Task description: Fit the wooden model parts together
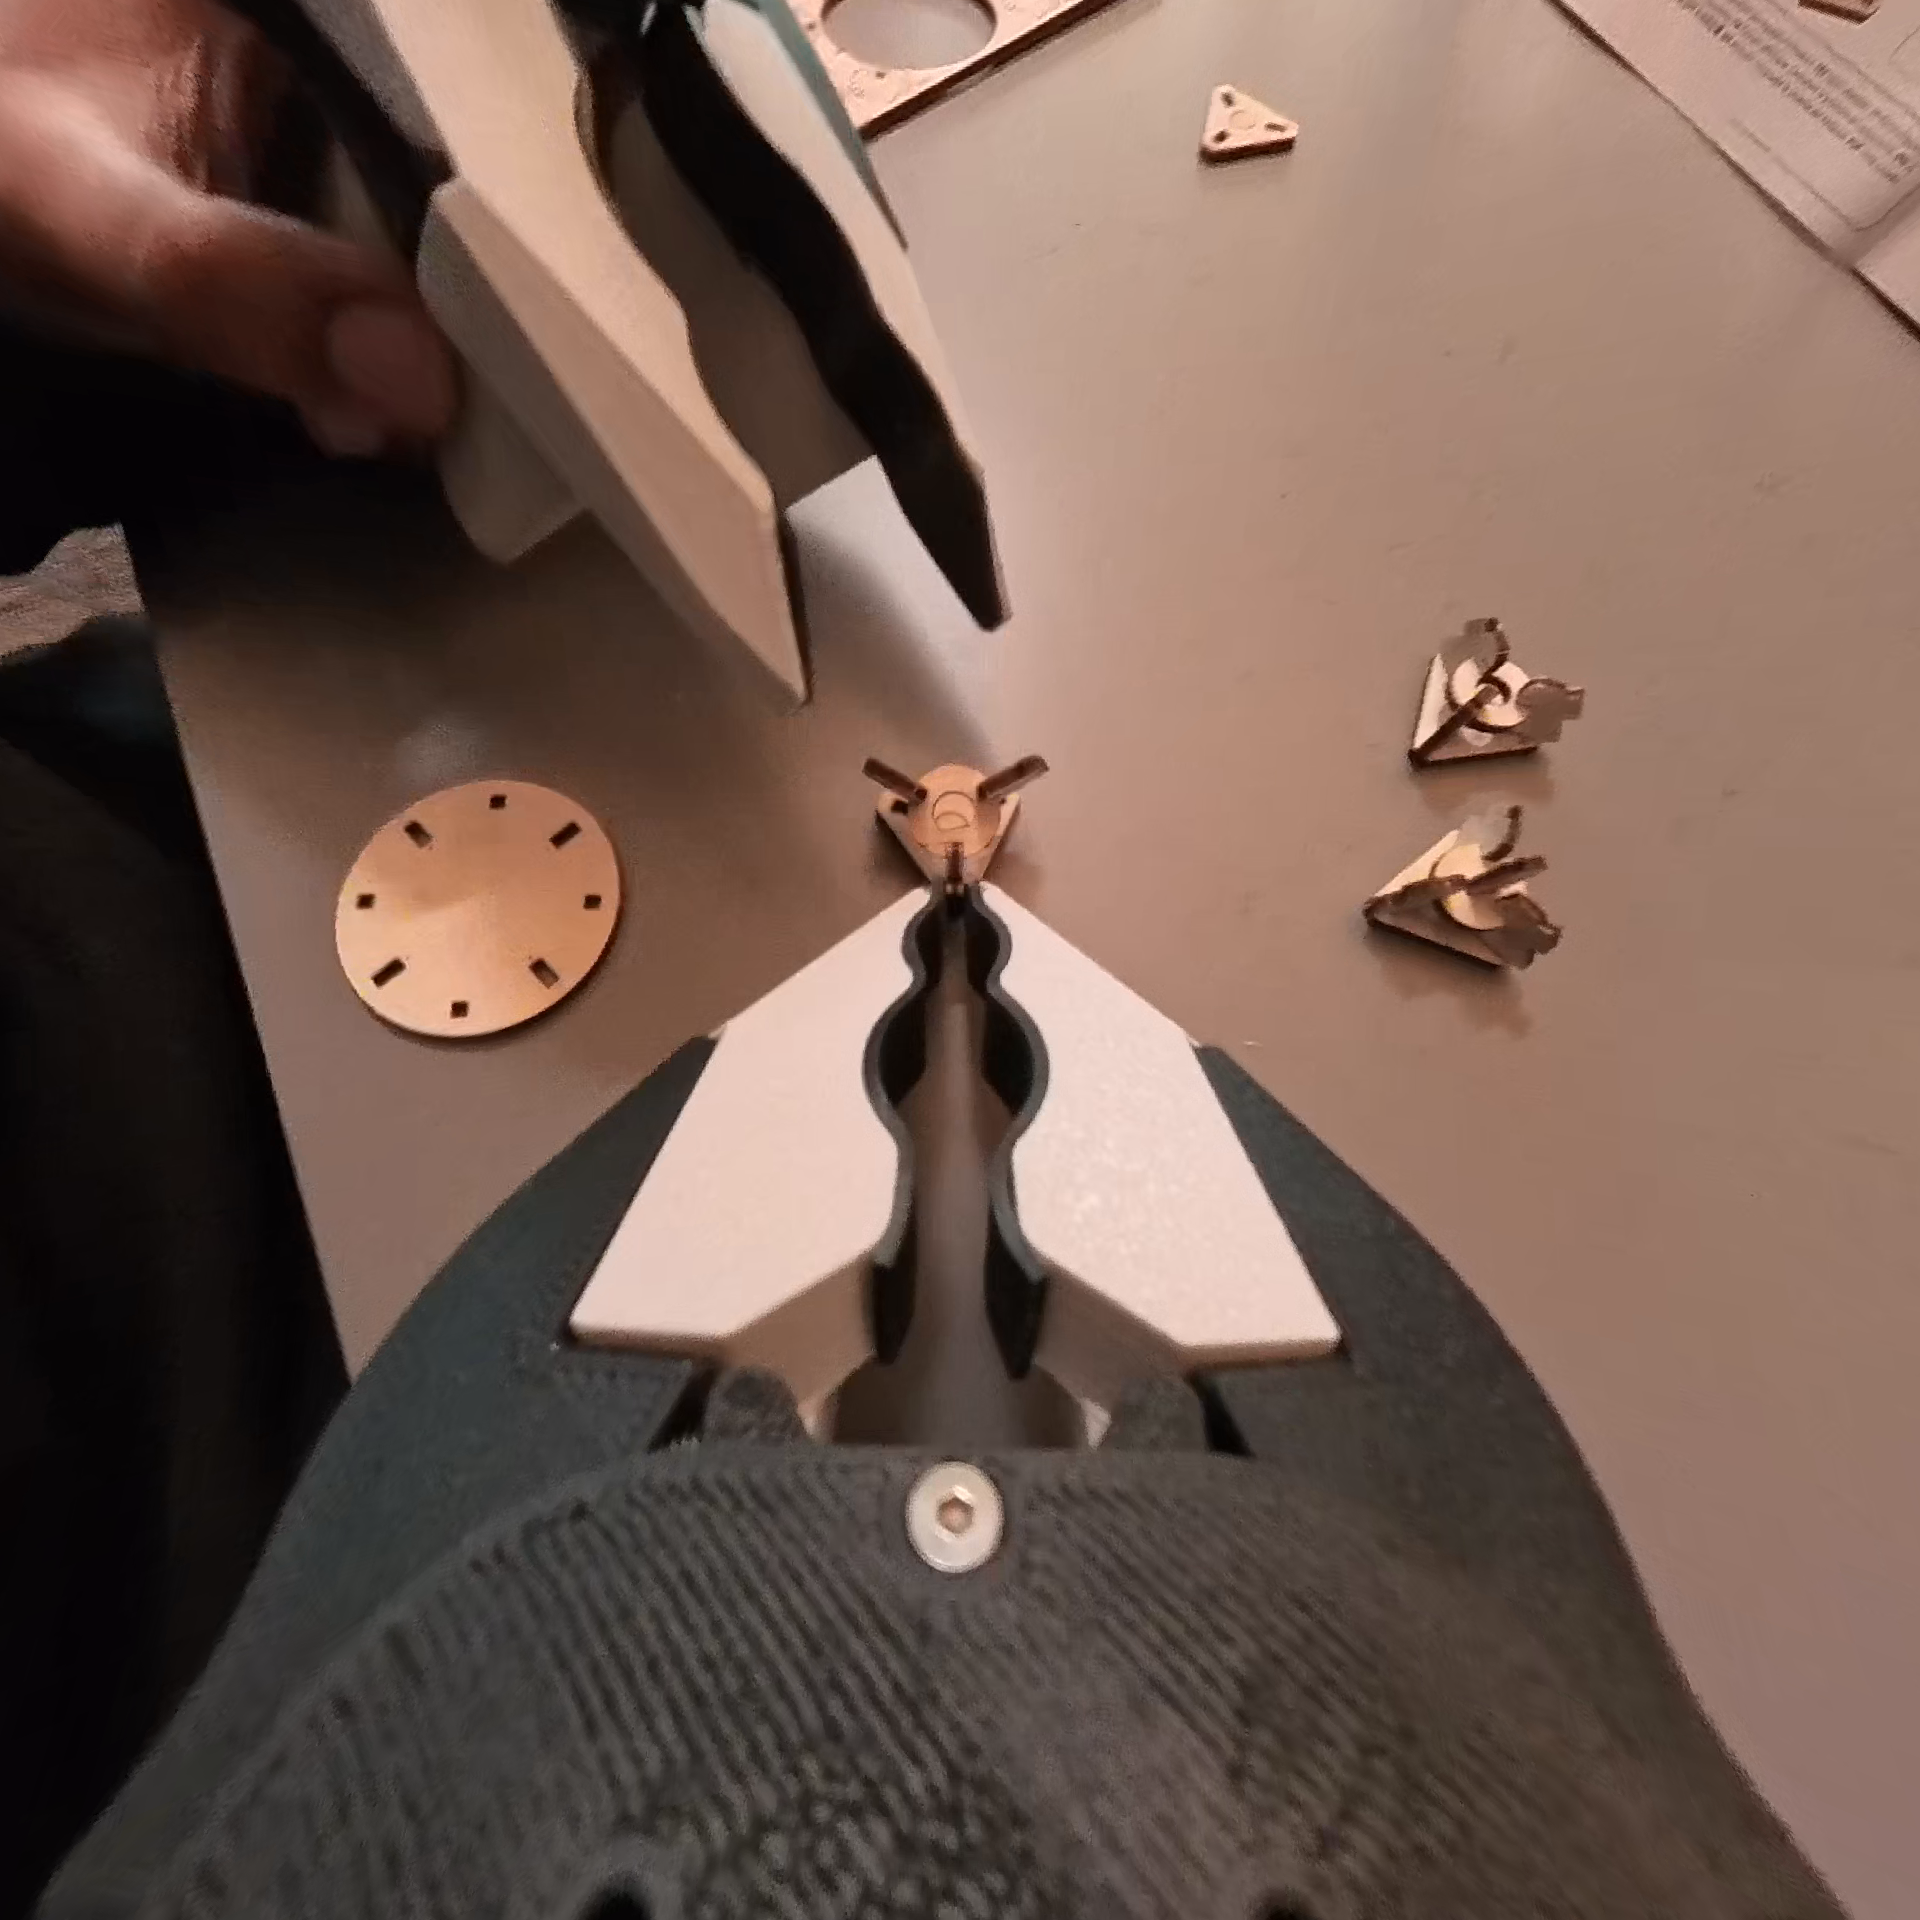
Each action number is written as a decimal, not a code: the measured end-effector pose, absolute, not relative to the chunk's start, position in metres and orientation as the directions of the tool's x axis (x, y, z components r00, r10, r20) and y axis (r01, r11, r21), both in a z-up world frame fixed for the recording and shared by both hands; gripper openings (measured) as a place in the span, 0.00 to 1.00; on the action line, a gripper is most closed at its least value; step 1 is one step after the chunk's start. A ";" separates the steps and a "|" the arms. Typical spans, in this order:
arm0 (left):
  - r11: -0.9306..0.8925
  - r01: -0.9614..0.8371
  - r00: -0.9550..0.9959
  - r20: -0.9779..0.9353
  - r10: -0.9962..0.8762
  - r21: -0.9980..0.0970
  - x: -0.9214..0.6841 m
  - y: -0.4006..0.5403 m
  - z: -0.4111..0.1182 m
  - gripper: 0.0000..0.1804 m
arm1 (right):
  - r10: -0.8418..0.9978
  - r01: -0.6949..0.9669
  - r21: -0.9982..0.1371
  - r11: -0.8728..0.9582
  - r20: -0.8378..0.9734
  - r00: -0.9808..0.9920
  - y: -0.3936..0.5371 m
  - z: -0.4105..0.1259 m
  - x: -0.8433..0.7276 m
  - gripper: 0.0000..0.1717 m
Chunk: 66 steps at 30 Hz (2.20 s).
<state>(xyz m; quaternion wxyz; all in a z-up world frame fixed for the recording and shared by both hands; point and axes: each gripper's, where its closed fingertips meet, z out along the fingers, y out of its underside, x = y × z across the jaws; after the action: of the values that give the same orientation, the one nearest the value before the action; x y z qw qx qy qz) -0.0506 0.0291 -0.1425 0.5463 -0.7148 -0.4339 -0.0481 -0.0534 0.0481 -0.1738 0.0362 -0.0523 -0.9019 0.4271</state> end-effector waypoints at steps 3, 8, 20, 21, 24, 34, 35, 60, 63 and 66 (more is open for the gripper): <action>-0.053 0.748 0.561 0.589 0.582 -0.661 -0.054 0.023 -0.155 0.26 | 0.074 0.059 -0.772 0.633 -0.016 -0.997 0.048 -0.174 -0.052 0.01; -0.038 0.739 0.585 0.613 0.531 -0.672 -0.058 0.024 -0.149 0.26 | 0.040 0.018 -0.765 0.644 0.010 -0.999 0.048 -0.171 -0.056 0.00; -0.177 0.587 0.710 0.397 0.581 -0.790 -0.060 0.025 -0.148 0.12 | -0.173 -0.183 -0.607 0.773 0.077 -0.982 0.054 -0.167 -0.060 0.01; -0.202 0.576 0.716 0.369 0.592 -0.792 -0.061 0.024 -0.150 0.10 | -0.183 -0.181 -0.591 0.786 0.059 -0.981 0.054 -0.168 -0.060 0.01; -0.254 0.550 0.737 0.319 0.597 -0.796 -0.066 0.025 -0.150 0.03 | -0.183 -0.152 -0.557 0.817 0.000 -0.983 0.055 -0.173 -0.058 0.01; -0.350 0.546 0.803 0.358 0.476 -0.761 -0.057 0.038 -0.160 0.17 | -0.140 -0.071 -0.561 0.825 -0.082 -0.987 0.052 -0.174 -0.058 0.01; -0.353 0.532 0.813 0.348 0.467 -0.769 -0.055 0.039 -0.159 0.18 | -0.141 -0.070 -0.559 0.826 -0.085 -0.986 0.052 -0.174 -0.058 0.01; -0.551 0.426 0.879 0.185 0.439 -0.717 -0.040 0.045 -0.178 0.37 | -0.053 0.012 -0.549 0.836 -0.103 -0.993 0.057 -0.170 -0.054 0.01; -0.527 0.445 0.872 0.217 0.438 -0.724 -0.030 0.049 -0.177 0.36 | -0.031 0.029 -0.557 0.830 -0.098 -0.995 0.058 -0.170 -0.051 0.01; -0.526 0.447 0.875 0.229 0.427 -0.723 -0.022 0.052 -0.176 0.37 | -0.015 0.032 -0.559 0.829 -0.079 -0.997 0.059 -0.171 -0.052 0.01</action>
<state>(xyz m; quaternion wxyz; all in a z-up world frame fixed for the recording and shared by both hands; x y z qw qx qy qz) -0.0215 0.0524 -0.1760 0.4175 -0.8735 -0.2502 -0.0116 -0.0524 0.0592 -0.1709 -0.0402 -0.0042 -0.9554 0.2926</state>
